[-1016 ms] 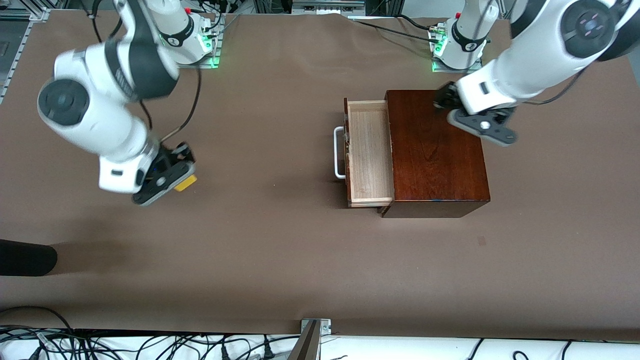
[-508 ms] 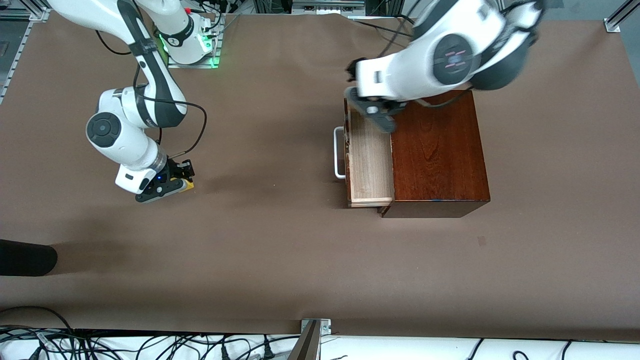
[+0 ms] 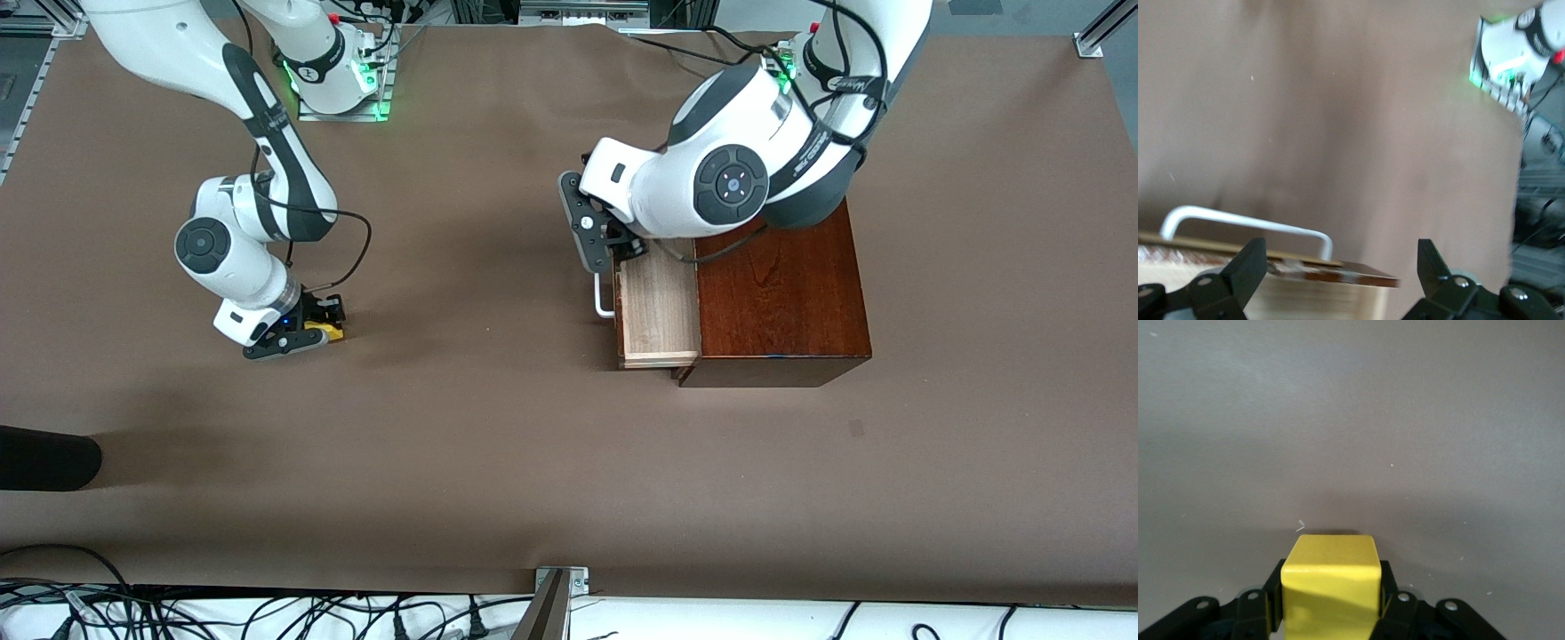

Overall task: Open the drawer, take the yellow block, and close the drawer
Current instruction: 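Place the cube on the table while the left gripper pushes the drawer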

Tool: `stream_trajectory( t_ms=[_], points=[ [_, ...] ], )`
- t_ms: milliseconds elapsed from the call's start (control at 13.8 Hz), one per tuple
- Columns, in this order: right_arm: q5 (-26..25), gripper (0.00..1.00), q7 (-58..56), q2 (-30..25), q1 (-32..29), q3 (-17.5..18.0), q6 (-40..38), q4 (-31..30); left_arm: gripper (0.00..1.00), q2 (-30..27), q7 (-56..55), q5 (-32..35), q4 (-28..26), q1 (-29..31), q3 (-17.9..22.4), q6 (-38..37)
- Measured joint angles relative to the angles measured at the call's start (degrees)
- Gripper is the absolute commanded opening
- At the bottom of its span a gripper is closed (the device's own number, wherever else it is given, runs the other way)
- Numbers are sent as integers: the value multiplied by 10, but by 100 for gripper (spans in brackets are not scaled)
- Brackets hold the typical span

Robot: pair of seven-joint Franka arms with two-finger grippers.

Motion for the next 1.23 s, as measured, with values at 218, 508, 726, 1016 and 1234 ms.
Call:
stream_trajectory(
  t_ms=[218, 508, 726, 1016, 1234],
  points=[
    [1, 0, 14, 7, -1, 0, 5, 0, 100, 30, 111, 84, 0, -38, -1, 56],
    [1, 100, 17, 6, -1, 0, 9, 1, 100, 71, 118, 205, 0, -102, -2, 95],
    [1, 100, 16, -22, -1, 0, -18, 21, 100, 100, 117, 254, -4, -108, 0, 95],
    [1, 100, 16, -122, -1, 0, -230, 110, 100, 109, 117, 281, -4, -101, 9, 58],
    [15, 100, 16, -189, -1, 0, -375, 173, 100, 107, 116, 283, 5, -96, 16, 5]
  ],
)
